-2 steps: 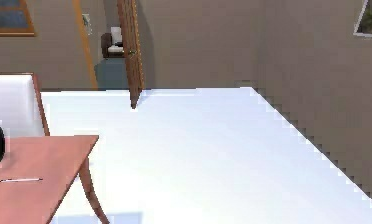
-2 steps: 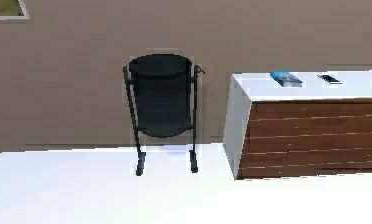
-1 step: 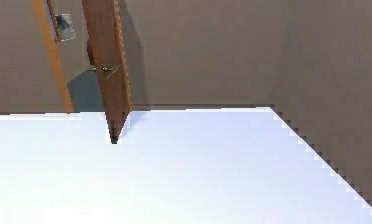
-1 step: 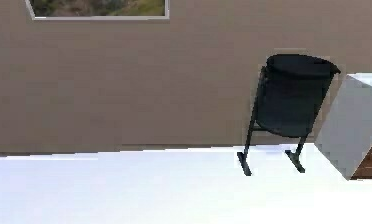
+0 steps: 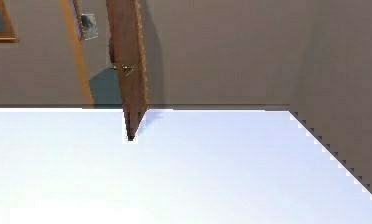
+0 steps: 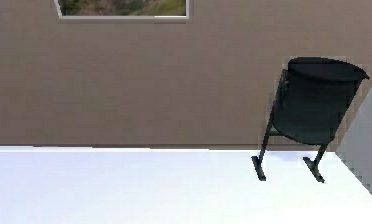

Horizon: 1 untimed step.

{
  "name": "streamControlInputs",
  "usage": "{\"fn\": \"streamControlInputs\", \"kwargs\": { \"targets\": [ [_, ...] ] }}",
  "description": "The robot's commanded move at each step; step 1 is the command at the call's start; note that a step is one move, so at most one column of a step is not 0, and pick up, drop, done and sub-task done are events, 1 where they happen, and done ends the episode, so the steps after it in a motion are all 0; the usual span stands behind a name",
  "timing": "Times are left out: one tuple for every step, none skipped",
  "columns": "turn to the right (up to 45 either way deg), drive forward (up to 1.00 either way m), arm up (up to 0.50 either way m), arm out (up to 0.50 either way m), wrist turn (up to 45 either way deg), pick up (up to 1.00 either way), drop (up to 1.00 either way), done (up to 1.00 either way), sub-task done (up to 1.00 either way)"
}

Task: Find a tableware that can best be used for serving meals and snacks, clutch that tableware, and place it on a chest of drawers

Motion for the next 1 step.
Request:
{"fn": "streamControlInputs", "kwargs": {
  "targets": [
    [0.0,0.4,0.0,0.0,0.0,0.0,0.0,0.0,0.0]
  ]
}}
